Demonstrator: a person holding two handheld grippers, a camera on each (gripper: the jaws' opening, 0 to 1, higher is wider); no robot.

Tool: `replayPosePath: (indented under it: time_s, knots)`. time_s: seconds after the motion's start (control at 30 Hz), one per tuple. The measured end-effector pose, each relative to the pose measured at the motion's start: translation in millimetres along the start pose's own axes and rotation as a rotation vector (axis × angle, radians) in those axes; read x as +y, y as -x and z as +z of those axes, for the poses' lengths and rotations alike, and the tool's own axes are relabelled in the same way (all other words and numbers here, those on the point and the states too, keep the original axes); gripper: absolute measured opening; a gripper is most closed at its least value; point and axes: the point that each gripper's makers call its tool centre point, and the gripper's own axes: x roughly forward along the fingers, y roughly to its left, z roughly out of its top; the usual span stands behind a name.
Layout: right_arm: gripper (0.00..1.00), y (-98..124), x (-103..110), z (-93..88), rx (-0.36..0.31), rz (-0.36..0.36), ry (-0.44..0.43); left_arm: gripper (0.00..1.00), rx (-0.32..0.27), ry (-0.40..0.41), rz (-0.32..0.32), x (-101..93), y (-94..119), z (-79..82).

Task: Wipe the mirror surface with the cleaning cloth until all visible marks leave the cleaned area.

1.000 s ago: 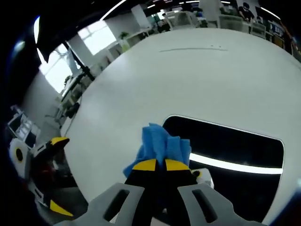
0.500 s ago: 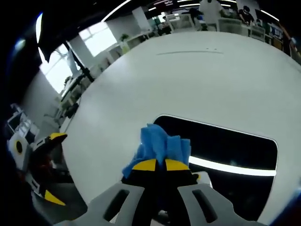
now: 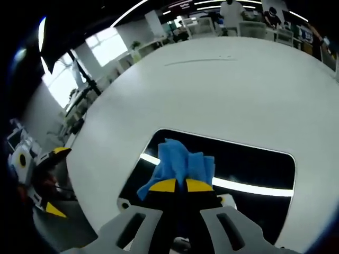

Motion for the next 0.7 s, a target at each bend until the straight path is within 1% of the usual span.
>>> replayPosePath:
  time_s: [0.23,0.43,0.7]
  knots:
    - [0.00,9.1,-14.9,-4.2,-0.008,-0.022,0.009,0.99,0.001,-0.008,-0.009,-1.9,-0.4,-0.2]
    - [0.00,20.1,-34.4,-8.0,-0.019,-0.040,-0.025,0.99,-0.003,-0.015,-0.012,-2.4,-0.7,0.9]
    - [0.00,33.8,-58.8,-11.9,-0.023,-0.059,-0.047,0.99,-0.008,-0.021,-0.008,-1.7,-0.1,2.3]
